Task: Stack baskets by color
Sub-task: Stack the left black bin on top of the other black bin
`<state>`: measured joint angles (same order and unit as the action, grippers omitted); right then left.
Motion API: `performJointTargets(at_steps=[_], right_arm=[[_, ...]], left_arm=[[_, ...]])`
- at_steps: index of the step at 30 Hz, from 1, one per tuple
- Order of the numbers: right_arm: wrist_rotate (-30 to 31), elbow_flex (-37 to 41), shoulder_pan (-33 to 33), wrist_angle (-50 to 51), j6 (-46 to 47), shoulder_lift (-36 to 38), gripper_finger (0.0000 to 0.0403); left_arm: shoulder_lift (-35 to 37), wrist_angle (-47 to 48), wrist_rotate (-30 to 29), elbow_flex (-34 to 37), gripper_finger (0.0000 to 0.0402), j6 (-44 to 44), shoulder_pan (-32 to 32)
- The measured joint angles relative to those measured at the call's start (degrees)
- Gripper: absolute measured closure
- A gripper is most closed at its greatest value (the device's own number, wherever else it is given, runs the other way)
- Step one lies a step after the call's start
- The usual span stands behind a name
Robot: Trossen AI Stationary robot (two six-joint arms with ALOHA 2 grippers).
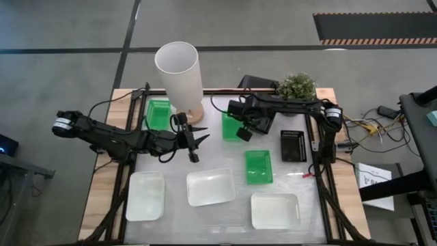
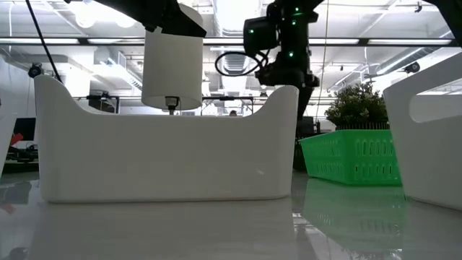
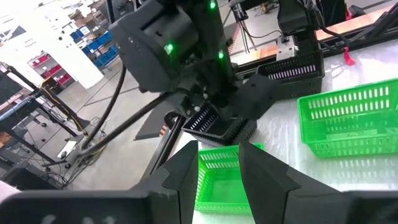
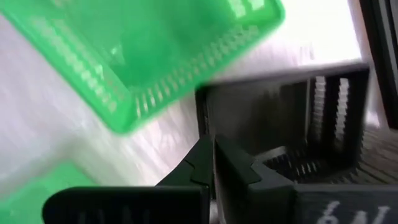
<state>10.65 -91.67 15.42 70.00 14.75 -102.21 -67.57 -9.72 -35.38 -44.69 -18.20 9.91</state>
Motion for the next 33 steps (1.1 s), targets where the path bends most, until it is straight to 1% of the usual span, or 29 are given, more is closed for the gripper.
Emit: performJointTargets(at_steps=[3,7,15,19,24,29,33], right_arm=[[1.2,1.8,0.1,-5.4,-1.1,0.0,0.0394],[3.1,3.6,0.5,-8.9,-2.0,0.0,0.0394],[3.4,5.8,1.1,-9.5,-1.9,0.0,0.0394],[3.4,7.8,1.1,-11.9,-1.9,0.0,0.0394],[3.4,9.9,1.1,-12.5,-1.7,0.0,0.0394],[2.3,10.9,1.1,-12.0,-1.7,-0.1,0.0394],[2.2,10.2,1.1,-8.5,-1.7,-0.1,0.0394]], left_arm=[[0.0,0.0,0.0,0.0,0.0302,0.0,0.0],[0.0,0.0,0.0,0.0,0.0302,0.0,0.0],[0.0,0.0,0.0,0.0,0.0302,0.0,0.0],[0.0,0.0,0.0,0.0,0.0302,0.0,0.0],[0.0,0.0,0.0,0.0,0.0302,0.0,0.0],[0.0,0.0,0.0,0.0,0.0302,0.0,0.0],[0.0,0.0,0.0,0.0,0.0302,0.0,0.0]])
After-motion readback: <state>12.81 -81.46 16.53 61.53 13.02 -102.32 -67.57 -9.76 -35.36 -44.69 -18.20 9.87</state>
